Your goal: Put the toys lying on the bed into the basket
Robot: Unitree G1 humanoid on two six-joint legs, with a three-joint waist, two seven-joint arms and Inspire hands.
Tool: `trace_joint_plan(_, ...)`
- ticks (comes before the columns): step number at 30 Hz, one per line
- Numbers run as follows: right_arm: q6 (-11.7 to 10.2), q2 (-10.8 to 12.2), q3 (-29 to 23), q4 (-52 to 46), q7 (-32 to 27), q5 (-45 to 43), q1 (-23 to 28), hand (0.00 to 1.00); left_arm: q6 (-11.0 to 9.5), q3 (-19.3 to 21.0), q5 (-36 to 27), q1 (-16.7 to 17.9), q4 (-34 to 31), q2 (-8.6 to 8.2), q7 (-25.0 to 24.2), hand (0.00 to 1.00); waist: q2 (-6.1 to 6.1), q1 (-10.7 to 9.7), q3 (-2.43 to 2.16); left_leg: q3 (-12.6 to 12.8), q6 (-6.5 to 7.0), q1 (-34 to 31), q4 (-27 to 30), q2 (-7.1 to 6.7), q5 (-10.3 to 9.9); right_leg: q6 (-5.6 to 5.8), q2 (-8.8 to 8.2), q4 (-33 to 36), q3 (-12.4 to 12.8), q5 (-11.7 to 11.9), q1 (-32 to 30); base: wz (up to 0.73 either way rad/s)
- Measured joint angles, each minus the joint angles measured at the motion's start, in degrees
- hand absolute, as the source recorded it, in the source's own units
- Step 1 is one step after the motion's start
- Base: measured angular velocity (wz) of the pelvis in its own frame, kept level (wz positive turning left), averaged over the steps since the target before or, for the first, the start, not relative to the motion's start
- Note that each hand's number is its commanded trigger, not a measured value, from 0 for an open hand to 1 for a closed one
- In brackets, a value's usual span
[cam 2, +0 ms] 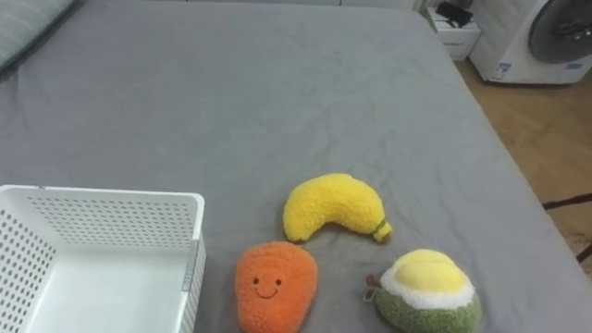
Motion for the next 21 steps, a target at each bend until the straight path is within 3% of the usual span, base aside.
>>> trace_joint_plan(13,-0.96,-0.09,5.54,-13.15,-4.87,-0.37,-1.95,0.00,-0.04,-3.92,-0.02,-0.28,-1.42,0.02,0.18,0.00,0.26,0.65,0.31,0.15,0.01,-1.01,0.10,0.02,0.01,-0.02,-0.07,0.95,-0.04,0.01,-1.06,0.00)
trace_joint_plan(21,-2.05,-0.13,8.10,-18.83,-4.34,-9.34,-2.03,0.00,-0.05,-4.55,-0.01,-0.33,-1.03,-0.07,0.06,0.00,0.86,1.09,0.16,0.22,0.00,-0.98,0.14,0.02,0.02,-0.02,-0.05,0.95,-0.05,0.02,-1.07,0.00)
